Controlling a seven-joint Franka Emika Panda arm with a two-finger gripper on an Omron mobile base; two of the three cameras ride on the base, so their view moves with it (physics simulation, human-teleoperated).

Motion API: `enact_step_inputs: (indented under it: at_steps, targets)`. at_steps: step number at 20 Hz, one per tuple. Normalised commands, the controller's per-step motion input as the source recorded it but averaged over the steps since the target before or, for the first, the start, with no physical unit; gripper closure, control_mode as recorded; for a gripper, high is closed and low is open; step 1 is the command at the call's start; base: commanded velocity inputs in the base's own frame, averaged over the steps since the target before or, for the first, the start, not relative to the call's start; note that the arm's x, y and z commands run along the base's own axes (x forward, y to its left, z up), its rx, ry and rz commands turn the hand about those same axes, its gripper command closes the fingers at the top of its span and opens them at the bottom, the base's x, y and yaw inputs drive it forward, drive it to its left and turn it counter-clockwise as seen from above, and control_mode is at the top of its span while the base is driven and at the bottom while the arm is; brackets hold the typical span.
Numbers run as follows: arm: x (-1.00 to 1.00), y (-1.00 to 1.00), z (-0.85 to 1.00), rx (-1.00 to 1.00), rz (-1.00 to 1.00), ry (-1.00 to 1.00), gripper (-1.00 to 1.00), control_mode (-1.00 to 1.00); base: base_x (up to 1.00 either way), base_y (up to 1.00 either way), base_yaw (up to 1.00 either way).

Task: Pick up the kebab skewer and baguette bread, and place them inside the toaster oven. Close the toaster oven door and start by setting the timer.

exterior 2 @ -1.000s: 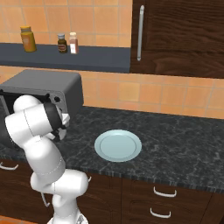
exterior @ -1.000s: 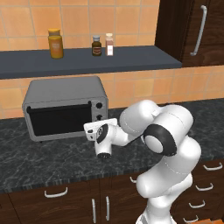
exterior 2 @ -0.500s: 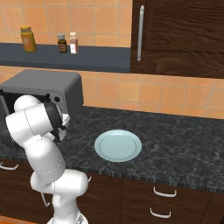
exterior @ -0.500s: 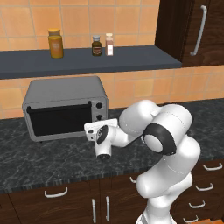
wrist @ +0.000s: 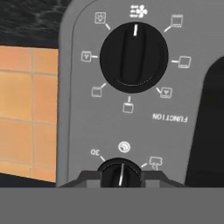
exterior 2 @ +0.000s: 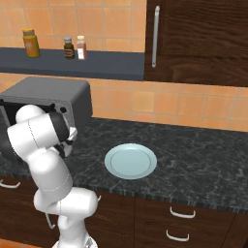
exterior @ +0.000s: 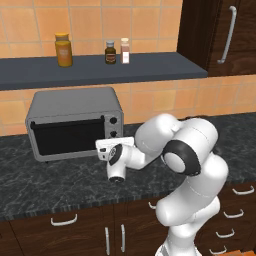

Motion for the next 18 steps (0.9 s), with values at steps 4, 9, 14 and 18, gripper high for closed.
enact_step_inputs:
  at_steps: [4, 9, 14, 18]
  targets:
    - [0.32, -0.09, 0.47, 0.19, -0.02, -0.07, 1.0, -1.0, 0.0, 0.0, 0.0]
    - [0.37, -0.1, 0.65, 0.2, 0.0, -0.09, 1.0, -1.0, 0.0, 0.0, 0.0]
    - [0.33, -0.08, 0.75, 0.21, 0.0, -0.07, 1.0, -1.0, 0.0, 0.0, 0.0]
    - [0.29, -0.03, 0.71, 0.23, 0.0, -0.07, 1.0, -1.0, 0.0, 0.0, 0.0]
